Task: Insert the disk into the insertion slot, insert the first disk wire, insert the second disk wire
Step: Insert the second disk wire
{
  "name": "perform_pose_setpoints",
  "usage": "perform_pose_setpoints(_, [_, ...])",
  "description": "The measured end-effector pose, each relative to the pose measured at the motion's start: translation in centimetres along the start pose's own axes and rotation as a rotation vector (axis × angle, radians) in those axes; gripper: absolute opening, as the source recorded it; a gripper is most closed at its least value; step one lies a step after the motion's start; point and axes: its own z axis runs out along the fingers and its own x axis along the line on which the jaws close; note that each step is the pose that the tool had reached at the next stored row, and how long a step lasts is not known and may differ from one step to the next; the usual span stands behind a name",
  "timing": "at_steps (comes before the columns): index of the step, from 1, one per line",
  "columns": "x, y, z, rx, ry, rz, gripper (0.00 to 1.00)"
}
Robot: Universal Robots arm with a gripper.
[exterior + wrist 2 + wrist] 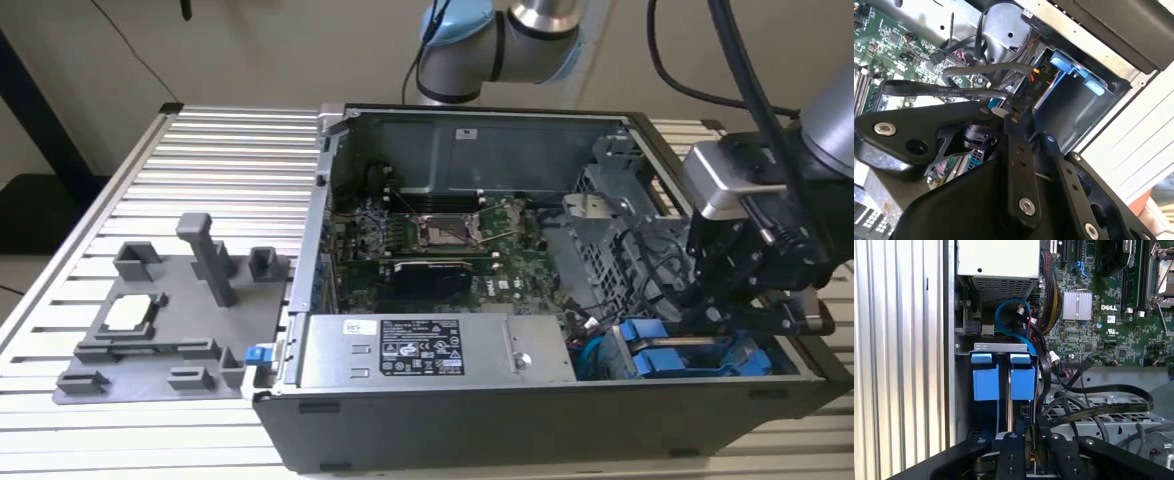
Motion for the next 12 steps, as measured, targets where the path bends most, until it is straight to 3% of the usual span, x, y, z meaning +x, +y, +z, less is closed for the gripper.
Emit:
perform_pose_setpoints(9, [-0.27,-0.06,-2.83,-0.0001,0.0007,0.0,0.24])
perform_pose_setpoints(12, [-0.28,-0.06,-3.04,0.0,0.0004,0.0,0.24])
